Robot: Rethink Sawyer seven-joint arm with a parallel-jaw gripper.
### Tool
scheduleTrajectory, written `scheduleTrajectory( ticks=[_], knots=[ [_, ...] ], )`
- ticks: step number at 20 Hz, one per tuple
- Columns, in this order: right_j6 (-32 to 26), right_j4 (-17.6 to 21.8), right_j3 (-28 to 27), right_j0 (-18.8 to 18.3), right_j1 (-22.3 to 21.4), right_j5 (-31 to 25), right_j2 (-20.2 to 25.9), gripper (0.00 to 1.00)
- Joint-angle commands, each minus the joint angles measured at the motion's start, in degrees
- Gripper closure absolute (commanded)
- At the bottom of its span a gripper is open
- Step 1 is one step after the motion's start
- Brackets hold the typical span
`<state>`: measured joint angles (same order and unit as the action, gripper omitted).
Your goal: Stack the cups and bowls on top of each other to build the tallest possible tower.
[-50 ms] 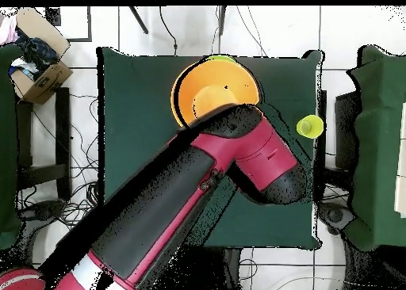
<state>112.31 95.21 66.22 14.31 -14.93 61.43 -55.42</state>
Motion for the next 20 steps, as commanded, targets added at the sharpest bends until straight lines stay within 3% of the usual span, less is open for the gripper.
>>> scheduleTrajectory(
  ticks=[1, 20],
  knots=[
    [-11.63, -2.06, 2.61, -0.90, -1.30, -0.93, 11.49, 1.00],
    [-18.83, -0.23, 2.69, -3.84, -0.93, -2.51, 14.99, 1.00]
  ],
)
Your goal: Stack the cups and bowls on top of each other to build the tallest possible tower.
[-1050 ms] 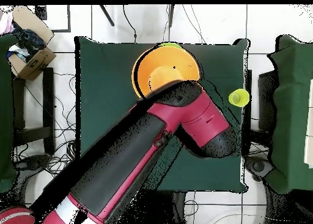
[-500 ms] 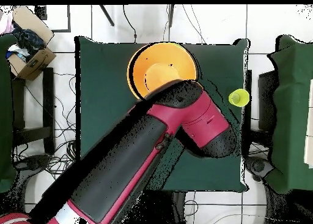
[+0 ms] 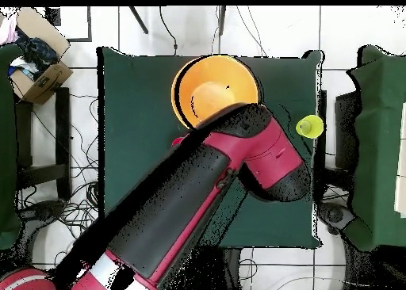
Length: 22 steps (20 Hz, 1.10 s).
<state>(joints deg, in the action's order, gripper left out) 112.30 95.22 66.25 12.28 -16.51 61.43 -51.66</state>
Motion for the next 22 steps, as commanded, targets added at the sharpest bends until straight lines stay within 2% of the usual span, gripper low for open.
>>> scheduleTrajectory(
  ticks=[1, 13, 22],
  knots=[
    [-18.97, -0.09, 2.60, -1.91, 0.71, -2.47, 11.35, 1.00],
    [-18.40, 0.90, 3.34, -1.24, 0.61, -3.10, 11.07, 1.00],
    [-21.89, 1.46, 3.83, -1.58, 1.43, -4.38, 11.58, 1.00]
  ],
)
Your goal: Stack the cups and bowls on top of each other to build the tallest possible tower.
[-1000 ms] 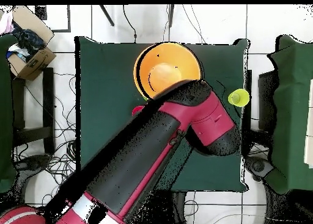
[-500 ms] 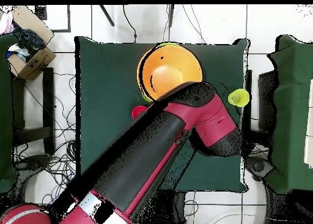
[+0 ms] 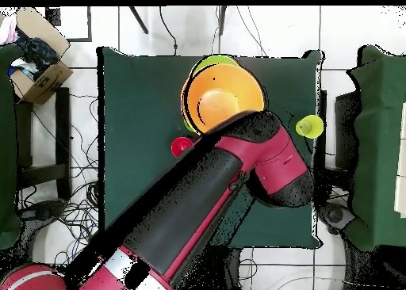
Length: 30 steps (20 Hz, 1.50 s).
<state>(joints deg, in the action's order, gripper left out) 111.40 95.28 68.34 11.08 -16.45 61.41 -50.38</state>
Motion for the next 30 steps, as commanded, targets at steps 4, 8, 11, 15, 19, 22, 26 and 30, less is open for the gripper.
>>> scheduleTrajectory(
  ticks=[4, 8, 11, 15, 19, 22, 26, 30],
  knots=[
    [-23.23, 1.49, 2.02, -0.52, 1.74, -5.14, 10.54, 1.00],
    [-22.65, 1.44, 2.18, 0.05, 1.83, -5.34, 10.07, 1.00],
    [-23.17, 1.34, 2.46, 0.31, 1.87, -5.66, 9.79, 1.00],
    [-25.13, 1.98, 2.03, -0.13, 2.55, -5.79, 9.75, 1.00],
    [-27.65, 1.82, 2.18, -0.46, 2.85, -6.43, 10.11, 1.00],
    [-28.84, 1.37, 2.28, -1.01, 3.11, -6.65, 10.58, 1.00],
    [-29.93, 0.84, 2.95, -1.12, 3.16, -7.07, 10.75, 1.00],
    [-30.92, 0.61, 3.48, -1.34, 3.26, -7.19, 10.89, 1.00]
  ],
)
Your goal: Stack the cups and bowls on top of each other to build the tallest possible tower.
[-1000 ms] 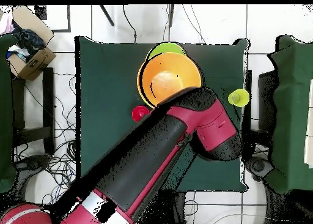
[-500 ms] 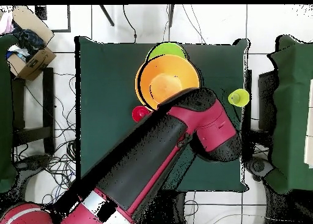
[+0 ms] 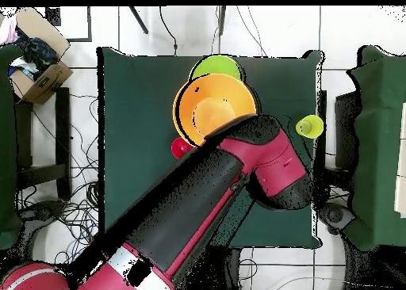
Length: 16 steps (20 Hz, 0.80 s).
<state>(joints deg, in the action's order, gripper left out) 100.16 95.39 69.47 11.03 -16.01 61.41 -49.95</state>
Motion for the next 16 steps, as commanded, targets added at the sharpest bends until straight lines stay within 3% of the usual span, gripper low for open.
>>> scheduleTrajectory(
  ticks=[1, 16],
  knots=[
    [-20.17, 0.41, 2.45, -1.40, 2.79, -7.19, 10.58, 1.00],
    [-23.16, 0.89, 2.44, -3.11, 3.16, -6.81, 11.62, 1.00]
  ],
)
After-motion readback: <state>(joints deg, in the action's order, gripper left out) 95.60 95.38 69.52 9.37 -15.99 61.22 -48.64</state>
